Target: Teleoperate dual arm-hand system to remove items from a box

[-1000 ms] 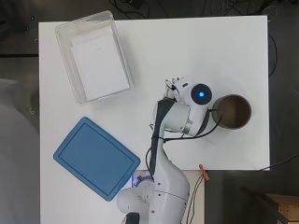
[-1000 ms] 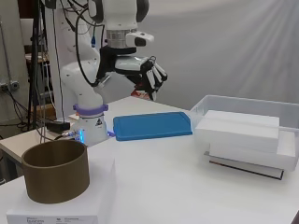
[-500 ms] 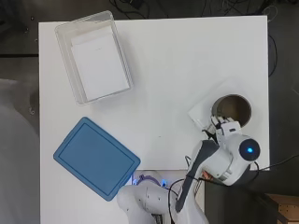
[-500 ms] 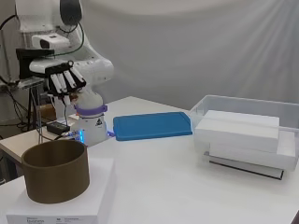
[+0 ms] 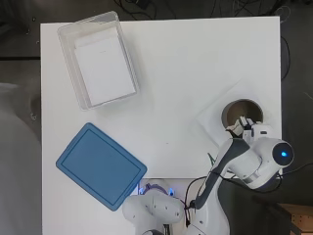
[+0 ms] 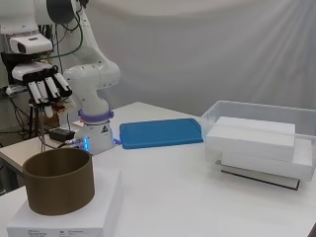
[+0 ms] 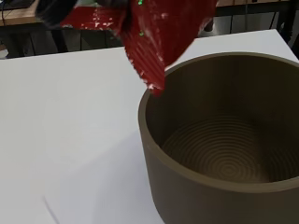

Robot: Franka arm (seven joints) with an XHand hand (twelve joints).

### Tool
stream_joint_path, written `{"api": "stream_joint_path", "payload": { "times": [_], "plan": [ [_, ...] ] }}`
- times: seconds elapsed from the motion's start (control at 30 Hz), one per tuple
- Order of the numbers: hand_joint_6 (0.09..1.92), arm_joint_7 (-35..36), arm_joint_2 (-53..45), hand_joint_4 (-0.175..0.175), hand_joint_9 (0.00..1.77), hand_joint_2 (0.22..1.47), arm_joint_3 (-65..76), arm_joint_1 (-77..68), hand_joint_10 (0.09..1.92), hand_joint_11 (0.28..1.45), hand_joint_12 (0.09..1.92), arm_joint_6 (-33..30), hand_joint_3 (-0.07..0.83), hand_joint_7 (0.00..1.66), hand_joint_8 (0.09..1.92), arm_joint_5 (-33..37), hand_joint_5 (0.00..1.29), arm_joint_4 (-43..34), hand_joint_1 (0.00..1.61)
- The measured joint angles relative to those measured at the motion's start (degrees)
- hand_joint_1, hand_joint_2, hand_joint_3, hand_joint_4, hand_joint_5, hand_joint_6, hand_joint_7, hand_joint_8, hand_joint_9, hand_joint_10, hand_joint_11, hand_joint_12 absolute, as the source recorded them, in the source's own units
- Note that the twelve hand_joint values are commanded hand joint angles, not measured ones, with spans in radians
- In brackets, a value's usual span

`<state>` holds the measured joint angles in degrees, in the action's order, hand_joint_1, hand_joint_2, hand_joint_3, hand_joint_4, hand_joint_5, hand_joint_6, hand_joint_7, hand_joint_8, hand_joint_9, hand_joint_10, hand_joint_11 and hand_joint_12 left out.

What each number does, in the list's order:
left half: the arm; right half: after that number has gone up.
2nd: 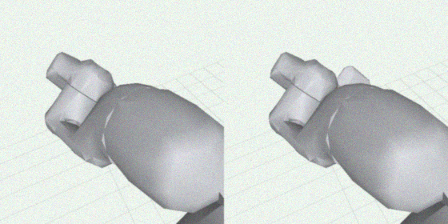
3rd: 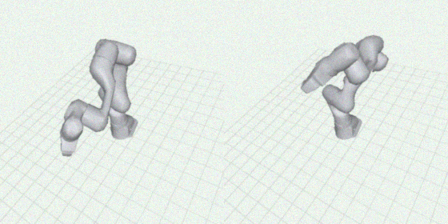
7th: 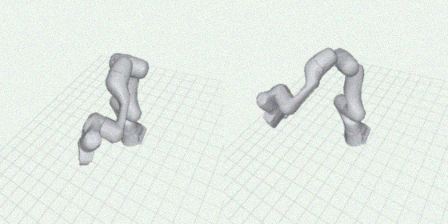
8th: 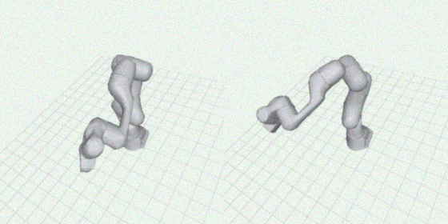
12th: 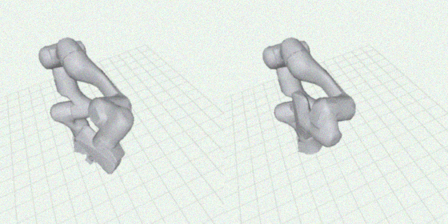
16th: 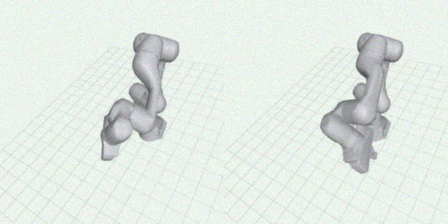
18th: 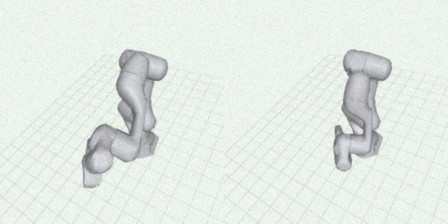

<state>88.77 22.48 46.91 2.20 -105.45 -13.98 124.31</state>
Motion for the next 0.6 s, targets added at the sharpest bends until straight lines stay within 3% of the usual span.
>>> {"api": "stream_joint_path", "payload": {
  "times": [0.23,0.33,0.37,0.4,0.43,0.47,0.5,0.53,0.6],
  "plan": [
    [1.75,1.99,-18.09,0.175,1.35,1.19,2.42,3.34,1.92,1.08,1.90,-3.62,-0.004,1.11,1.92,8.00,0.84,-7.58,1.17],
    [1.72,2.93,-20.50,0.175,1.33,1.19,3.15,3.86,1.92,1.07,1.89,-5.43,-0.003,1.11,1.92,9.47,0.86,-8.87,1.18],
    [1.25,2.92,-20.14,0.120,1.15,1.15,3.31,3.74,1.63,0.88,1.65,-5.43,-0.009,0.95,1.60,9.43,0.69,-9.01,0.90],
    [0.72,2.73,-19.40,0.059,0.77,0.99,3.72,3.45,1.10,0.67,1.13,-5.43,-0.026,0.59,1.02,9.08,0.42,-9.19,0.53],
    [0.38,2.04,-18.40,0.023,0.48,0.88,4.62,2.68,0.67,0.53,0.67,-5.55,-0.021,0.32,0.56,8.03,0.22,-9.23,0.28],
    [0.19,0.23,-17.25,0.007,0.31,0.84,6.70,0.74,0.38,0.46,0.36,-5.68,-0.013,0.17,0.28,5.60,0.11,-9.17,0.14],
    [0.09,-1.46,-16.31,0.004,0.22,0.82,9.28,-1.79,0.22,0.43,0.19,-5.80,-0.005,0.09,0.14,3.33,0.06,-9.10,0.07],
    [0.09,-3.23,-15.23,0.016,0.16,0.81,13.24,-6.37,0.13,0.40,0.09,-6.07,-0.001,0.05,0.09,0.68,0.04,-8.95,0.03],
    [0.09,-4.11,-14.51,0.046,0.12,0.81,20.20,-15.83,0.09,0.39,0.09,-6.81,0.002,0.01,0.09,-1.62,0.04,-8.59,0.01]
  ]
}}
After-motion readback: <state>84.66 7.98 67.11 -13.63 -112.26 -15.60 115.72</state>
